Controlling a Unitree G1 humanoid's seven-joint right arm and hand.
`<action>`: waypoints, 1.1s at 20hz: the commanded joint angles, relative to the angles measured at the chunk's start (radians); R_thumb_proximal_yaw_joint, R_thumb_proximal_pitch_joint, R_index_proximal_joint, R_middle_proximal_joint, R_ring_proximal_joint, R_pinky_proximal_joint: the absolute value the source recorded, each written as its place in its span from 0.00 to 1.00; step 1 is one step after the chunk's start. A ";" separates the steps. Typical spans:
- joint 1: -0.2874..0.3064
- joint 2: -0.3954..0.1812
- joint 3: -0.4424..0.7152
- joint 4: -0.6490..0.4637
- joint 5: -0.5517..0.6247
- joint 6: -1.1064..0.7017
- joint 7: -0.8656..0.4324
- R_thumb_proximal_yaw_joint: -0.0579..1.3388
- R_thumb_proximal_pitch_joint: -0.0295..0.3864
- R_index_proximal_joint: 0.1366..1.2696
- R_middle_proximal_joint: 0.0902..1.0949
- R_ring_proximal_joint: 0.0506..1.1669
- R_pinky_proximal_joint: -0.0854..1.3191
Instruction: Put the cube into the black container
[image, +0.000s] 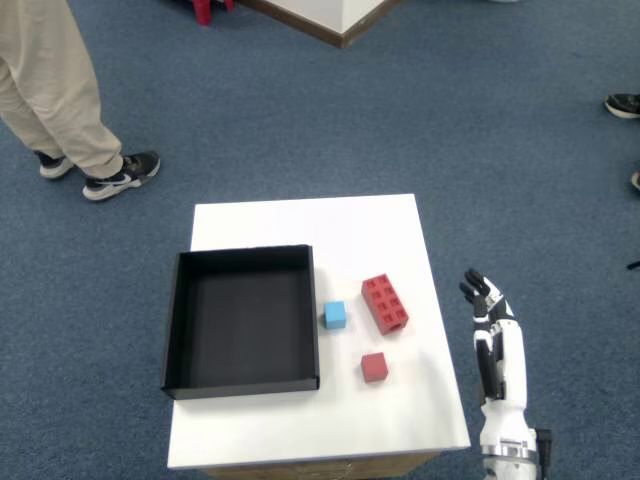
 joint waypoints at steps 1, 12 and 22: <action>-0.016 -0.011 0.008 0.002 -0.015 -0.086 -0.035 0.12 0.53 0.14 0.17 0.24 0.23; -0.002 -0.006 0.099 0.163 -0.125 -0.074 -0.193 0.27 0.68 0.19 0.22 0.27 0.25; 0.017 0.015 0.376 0.295 -0.354 -0.010 -0.606 0.42 0.49 0.20 0.22 0.26 0.26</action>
